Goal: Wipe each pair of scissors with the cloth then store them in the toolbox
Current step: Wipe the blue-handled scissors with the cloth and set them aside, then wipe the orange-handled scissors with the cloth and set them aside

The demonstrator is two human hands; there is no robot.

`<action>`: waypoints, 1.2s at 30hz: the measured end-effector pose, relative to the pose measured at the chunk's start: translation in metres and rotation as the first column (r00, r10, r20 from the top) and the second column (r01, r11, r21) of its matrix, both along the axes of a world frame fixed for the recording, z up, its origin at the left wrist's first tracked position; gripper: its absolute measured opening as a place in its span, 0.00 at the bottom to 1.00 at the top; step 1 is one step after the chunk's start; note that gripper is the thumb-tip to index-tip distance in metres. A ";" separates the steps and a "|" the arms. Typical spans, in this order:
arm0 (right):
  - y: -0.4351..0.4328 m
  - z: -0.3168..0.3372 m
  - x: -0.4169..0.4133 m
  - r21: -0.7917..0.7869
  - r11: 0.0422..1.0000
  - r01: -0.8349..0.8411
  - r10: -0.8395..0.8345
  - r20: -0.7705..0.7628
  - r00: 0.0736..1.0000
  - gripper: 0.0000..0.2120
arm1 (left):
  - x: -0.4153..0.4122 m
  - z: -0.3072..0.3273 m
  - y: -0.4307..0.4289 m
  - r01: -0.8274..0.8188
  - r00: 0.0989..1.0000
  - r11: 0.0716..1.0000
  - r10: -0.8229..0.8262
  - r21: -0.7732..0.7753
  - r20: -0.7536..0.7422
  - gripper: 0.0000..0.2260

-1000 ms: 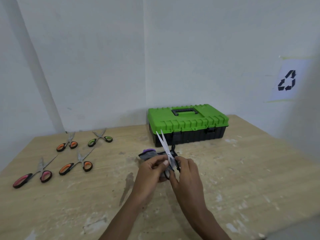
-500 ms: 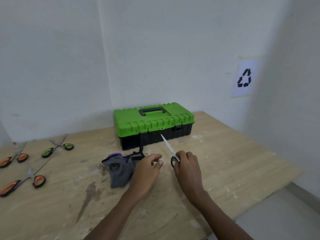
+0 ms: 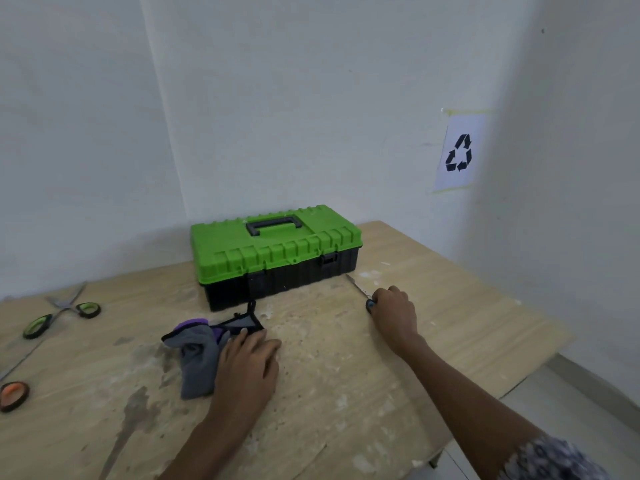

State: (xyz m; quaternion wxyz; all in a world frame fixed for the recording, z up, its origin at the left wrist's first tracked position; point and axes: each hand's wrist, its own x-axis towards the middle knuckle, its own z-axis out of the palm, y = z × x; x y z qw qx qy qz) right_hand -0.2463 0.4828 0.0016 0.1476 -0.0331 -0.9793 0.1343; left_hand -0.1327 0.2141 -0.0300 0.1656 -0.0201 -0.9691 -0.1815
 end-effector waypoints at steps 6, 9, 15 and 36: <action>0.005 0.002 -0.003 0.004 1.000 0.013 -0.013 0.013 1.000 0.11 | 0.000 0.004 -0.002 0.048 0.999 0.998 -0.049 0.033 0.009 0.12; -0.002 0.001 0.007 0.032 0.999 0.031 -0.028 -0.086 0.996 0.14 | 0.004 0.013 -0.004 0.111 0.994 0.988 -0.110 0.106 -0.019 0.14; -0.065 0.003 0.036 -0.140 0.936 -0.324 0.266 -0.324 0.908 0.10 | 0.020 0.034 -0.019 0.156 0.985 0.971 -0.139 0.181 -0.107 0.12; -0.292 -0.019 0.101 0.046 0.800 -0.598 0.576 -0.334 0.746 0.07 | 0.100 0.028 -0.205 -0.517 0.852 0.850 0.522 0.101 -0.030 0.17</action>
